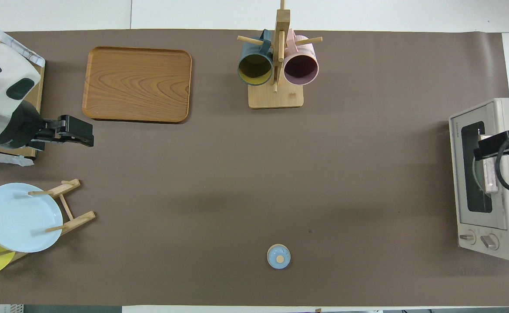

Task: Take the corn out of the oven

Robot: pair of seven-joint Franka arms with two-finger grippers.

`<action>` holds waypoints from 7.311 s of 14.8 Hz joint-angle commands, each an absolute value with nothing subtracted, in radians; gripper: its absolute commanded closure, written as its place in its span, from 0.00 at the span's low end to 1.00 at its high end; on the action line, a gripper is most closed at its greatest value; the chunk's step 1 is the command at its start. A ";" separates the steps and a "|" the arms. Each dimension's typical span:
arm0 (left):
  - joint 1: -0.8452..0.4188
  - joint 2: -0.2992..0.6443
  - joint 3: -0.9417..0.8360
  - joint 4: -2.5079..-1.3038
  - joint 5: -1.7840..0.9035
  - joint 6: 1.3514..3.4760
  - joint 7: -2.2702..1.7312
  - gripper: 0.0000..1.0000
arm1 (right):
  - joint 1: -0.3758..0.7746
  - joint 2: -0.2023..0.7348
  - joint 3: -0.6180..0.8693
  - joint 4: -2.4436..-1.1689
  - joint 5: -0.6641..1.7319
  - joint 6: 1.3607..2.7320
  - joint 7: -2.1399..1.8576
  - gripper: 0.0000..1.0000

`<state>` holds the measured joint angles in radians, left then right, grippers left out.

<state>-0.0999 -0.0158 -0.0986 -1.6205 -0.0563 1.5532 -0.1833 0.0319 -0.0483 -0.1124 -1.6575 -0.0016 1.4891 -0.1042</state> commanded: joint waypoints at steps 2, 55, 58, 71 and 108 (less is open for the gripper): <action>-0.089 -0.037 -0.104 -1.649 -0.066 1.580 -0.190 0.00 | 0.031 -0.109 -0.107 -1.773 0.002 1.587 -0.110 1.00; -0.094 -0.037 -0.104 -1.661 -0.066 1.618 -0.209 0.00 | 0.089 0.048 -0.104 -2.184 -0.097 2.252 -0.002 1.00; -0.092 -0.038 -0.104 -1.663 -0.066 1.620 -0.210 0.00 | 0.104 0.048 -0.104 -2.200 -0.095 2.267 0.014 1.00; -0.094 -0.041 -0.106 -1.666 -0.067 1.629 -0.212 0.00 | 0.126 0.097 -0.104 -2.279 -0.094 2.368 0.061 1.00; -0.101 -0.052 -0.107 -1.687 -0.069 1.631 -0.230 0.00 | 0.040 -0.040 -0.115 -2.243 -0.186 2.129 -0.080 0.64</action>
<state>-0.1000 -0.0169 -0.1069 -1.6442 -0.0563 1.6086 -0.2097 0.0543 -0.0059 -0.1185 -2.2088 -0.1628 2.1075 -0.0337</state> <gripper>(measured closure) 0.000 0.630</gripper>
